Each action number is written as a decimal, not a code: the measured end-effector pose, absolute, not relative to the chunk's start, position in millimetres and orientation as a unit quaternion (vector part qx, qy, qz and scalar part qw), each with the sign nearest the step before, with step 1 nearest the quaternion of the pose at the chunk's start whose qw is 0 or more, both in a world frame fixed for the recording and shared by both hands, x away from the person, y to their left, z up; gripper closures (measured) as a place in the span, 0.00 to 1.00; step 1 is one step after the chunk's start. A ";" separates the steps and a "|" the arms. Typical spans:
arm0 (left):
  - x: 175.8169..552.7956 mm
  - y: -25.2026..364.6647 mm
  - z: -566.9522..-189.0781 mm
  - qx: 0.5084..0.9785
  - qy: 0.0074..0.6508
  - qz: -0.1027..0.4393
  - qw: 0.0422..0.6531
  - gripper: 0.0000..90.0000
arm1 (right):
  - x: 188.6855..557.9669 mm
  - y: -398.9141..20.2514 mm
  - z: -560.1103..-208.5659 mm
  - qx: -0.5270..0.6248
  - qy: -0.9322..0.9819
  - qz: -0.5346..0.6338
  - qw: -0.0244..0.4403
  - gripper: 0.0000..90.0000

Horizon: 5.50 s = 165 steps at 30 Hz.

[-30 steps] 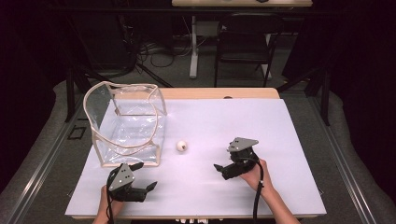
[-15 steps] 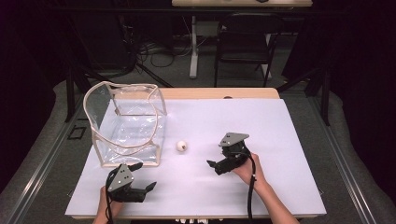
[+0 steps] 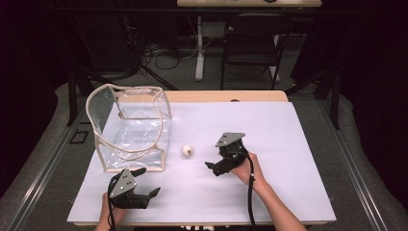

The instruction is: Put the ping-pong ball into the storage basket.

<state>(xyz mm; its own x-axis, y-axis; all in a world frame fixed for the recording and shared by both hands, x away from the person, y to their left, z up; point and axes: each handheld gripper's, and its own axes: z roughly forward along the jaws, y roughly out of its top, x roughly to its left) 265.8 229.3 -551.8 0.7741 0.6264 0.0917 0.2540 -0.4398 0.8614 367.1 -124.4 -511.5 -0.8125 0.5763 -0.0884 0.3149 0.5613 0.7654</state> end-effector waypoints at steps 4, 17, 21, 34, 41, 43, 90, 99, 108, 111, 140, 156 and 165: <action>265.4 228.5 -550.9 0.824 0.265 0.205 0.457 0.18 | 370.8 -120.3 -512.7 0.256 0.869 0.391 0.165 0.00; 265.9 228.3 -551.1 0.828 0.262 0.204 0.452 0.18 | 383.7 -98.1 -511.6 0.248 0.874 0.386 0.162 0.01; 265.9 228.4 -551.2 0.826 0.262 0.205 0.454 0.18 | 388.4 -91.1 -512.1 0.245 0.875 0.385 0.161 0.01; 265.5 227.8 -551.2 0.827 0.263 0.204 0.454 0.18 | 397.4 -69.2 -516.3 0.240 0.878 0.386 0.152 0.00; 265.8 227.1 -551.5 0.828 0.260 0.202 0.454 0.18 | 402.1 -61.7 -521.2 0.243 0.881 0.379 0.147 0.00; 265.7 227.3 -551.5 0.827 0.261 0.203 0.455 0.18 | 403.6 -60.1 -522.5 0.244 0.881 0.379 0.145 0.00; 266.1 227.0 -551.8 0.829 0.261 0.201 0.452 0.18 | 413.4 -29.9 -549.0 0.255 0.885 0.362 0.144 0.43; 266.2 227.2 -551.8 0.830 0.260 0.201 0.451 0.18 | 414.2 -29.0 -551.2 0.260 0.887 0.352 0.145 0.50; 266.1 227.5 -551.7 0.830 0.260 0.202 0.451 0.18 | 414.6 -29.2 -551.8 0.264 0.887 0.349 0.149 0.56; 266.0 227.5 -551.7 0.830 0.260 0.201 0.451 0.18 | 414.6 -30.3 -550.4 0.264 0.886 0.351 0.150 0.56; 265.2 226.6 -551.8 0.830 0.260 0.202 0.450 0.18 | 407.6 -42.9 -532.2 0.267 0.881 0.355 0.163 0.56; 265.1 226.6 -551.7 0.829 0.260 0.203 0.451 0.18 | 404.0 -49.6 -516.8 0.262 0.879 0.357 0.175 0.56; 265.1 226.7 -551.7 0.830 0.259 0.202 0.450 0.18 | 403.0 -52.9 -510.0 0.263 0.877 0.359 0.180 0.56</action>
